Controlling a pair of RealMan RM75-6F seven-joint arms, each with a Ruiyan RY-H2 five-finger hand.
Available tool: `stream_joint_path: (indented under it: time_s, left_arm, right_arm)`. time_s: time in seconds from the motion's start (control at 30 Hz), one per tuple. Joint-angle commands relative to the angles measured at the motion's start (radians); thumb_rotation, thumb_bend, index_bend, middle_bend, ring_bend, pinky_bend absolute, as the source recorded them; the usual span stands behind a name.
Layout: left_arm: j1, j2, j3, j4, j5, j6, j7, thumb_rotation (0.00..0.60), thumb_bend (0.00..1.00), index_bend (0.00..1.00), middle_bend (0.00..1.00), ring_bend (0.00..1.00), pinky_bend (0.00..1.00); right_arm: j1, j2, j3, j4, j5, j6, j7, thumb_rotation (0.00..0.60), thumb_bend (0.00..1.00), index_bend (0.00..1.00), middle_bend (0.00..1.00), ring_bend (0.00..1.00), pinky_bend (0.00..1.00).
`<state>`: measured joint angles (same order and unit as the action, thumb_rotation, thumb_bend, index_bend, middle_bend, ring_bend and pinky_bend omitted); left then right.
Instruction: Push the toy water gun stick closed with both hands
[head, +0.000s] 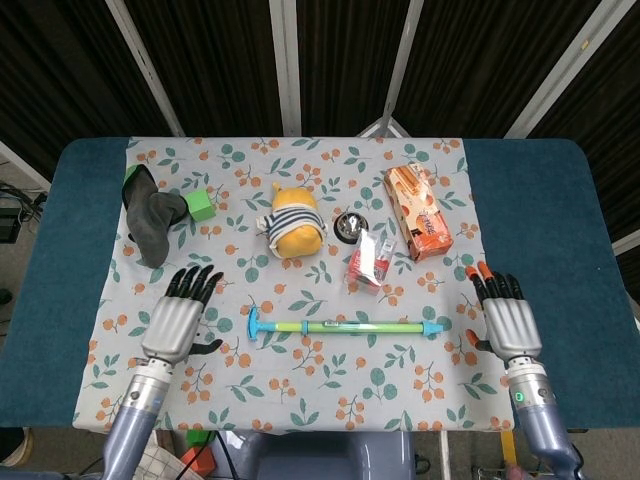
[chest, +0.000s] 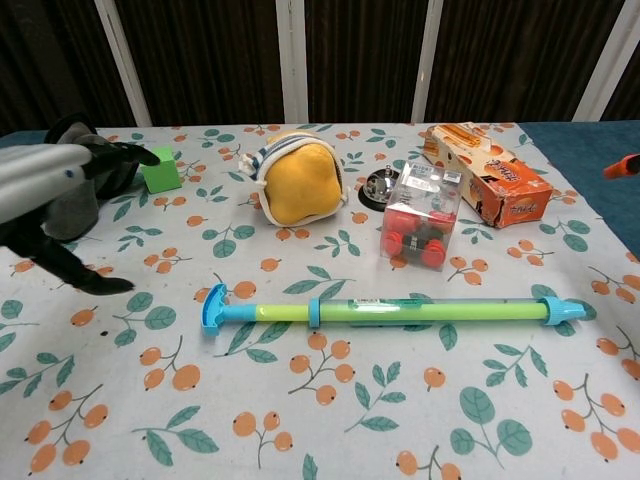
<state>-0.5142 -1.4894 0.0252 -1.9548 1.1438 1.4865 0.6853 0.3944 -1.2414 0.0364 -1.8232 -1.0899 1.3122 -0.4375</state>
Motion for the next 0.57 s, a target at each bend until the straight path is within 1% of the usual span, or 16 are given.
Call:
stream_joint_path:
  time_s: [0.03,0.13,0.17,0.3,0.47,0.57]
  left_arm:
    - [0.102,0.145,0.116,-0.003,0.154,0.069,-0.168,0.600,0.18,0.08,0.01,0.00,0.00]
    - [0.154,0.206,0.169,0.041,0.234,0.115,-0.257,0.600,0.18,0.06,0.01,0.00,0.00]
    - [0.181,0.231,0.192,0.074,0.269,0.143,-0.297,0.600,0.18,0.06,0.00,0.00,0.00]
    - [0.250,0.281,0.234,0.158,0.335,0.206,-0.401,0.600,0.18,0.03,0.00,0.00,0.00]
    - [0.319,0.314,0.247,0.250,0.381,0.275,-0.488,0.600,0.18,0.00,0.00,0.00,0.00]
    - [0.342,0.325,0.242,0.270,0.372,0.278,-0.540,0.600,0.18,0.00,0.00,0.00,0.00]
  right_arm:
    - [-0.079,0.075,-0.043,0.027,-0.129,0.065,0.156,0.600,0.32,0.00,0.00,0.00,0.00]
    - [-0.109,0.103,-0.059,0.044,-0.205,0.111,0.214,0.600,0.32,0.00,0.00,0.00,0.00]
    - [-0.126,0.109,-0.067,0.064,-0.250,0.143,0.230,0.600,0.32,0.00,0.00,0.00,0.00]
    - [-0.170,0.099,-0.092,0.139,-0.360,0.226,0.265,0.600,0.32,0.00,0.00,0.00,0.00]
    - [-0.202,0.082,-0.098,0.185,-0.398,0.260,0.303,0.600,0.32,0.00,0.00,0.00,0.00]
    - [-0.207,0.076,-0.092,0.194,-0.402,0.258,0.310,0.600,0.32,0.00,0.00,0.00,0.00]
